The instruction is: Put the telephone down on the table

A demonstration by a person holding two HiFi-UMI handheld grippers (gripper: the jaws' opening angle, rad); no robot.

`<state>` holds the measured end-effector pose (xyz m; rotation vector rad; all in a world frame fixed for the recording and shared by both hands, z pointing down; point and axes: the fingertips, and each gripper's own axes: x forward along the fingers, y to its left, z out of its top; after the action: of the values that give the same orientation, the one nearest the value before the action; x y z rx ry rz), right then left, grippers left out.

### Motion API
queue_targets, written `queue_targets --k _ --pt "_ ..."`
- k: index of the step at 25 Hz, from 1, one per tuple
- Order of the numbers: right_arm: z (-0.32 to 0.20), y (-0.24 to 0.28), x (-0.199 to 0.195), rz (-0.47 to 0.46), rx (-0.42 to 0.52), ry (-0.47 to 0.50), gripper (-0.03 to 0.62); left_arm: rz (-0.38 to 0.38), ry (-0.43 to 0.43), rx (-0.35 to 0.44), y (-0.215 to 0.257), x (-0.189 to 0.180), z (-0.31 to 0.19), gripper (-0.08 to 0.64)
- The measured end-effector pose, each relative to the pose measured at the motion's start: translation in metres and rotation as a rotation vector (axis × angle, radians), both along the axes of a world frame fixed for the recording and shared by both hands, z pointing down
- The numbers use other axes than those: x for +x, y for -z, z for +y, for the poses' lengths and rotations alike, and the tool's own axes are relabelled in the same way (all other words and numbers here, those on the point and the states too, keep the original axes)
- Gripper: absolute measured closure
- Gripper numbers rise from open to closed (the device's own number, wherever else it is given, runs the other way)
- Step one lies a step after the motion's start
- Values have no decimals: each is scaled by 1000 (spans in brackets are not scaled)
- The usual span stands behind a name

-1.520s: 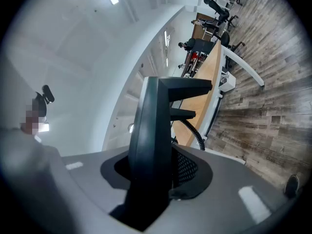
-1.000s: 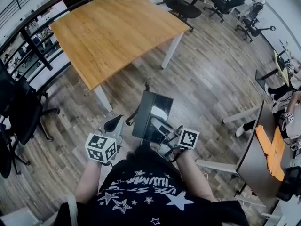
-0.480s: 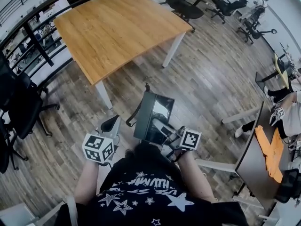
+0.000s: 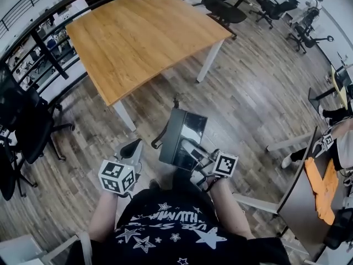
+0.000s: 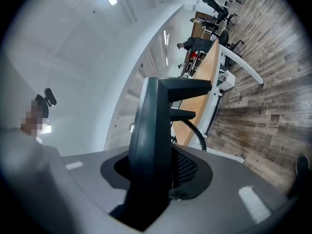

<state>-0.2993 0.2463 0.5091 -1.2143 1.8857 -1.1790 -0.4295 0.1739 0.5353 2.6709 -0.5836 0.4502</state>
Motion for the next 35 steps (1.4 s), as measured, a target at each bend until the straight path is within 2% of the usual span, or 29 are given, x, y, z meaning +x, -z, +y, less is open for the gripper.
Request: queue_targets --k 8,18,28,35 --pt "-48 14 71 -3 8 73 433 -8 37 8 18 81 -37 557" --pt "-88 10 164 -8 6 96 433 -32 64 7 13 166 -65 557" --pt "-101 15 206 -16 28 169 433 -41 119 18 17 212 -73 557" --pt "-105 15 237 -30 14 147 433 -52 105 6 18 240 -69 557"
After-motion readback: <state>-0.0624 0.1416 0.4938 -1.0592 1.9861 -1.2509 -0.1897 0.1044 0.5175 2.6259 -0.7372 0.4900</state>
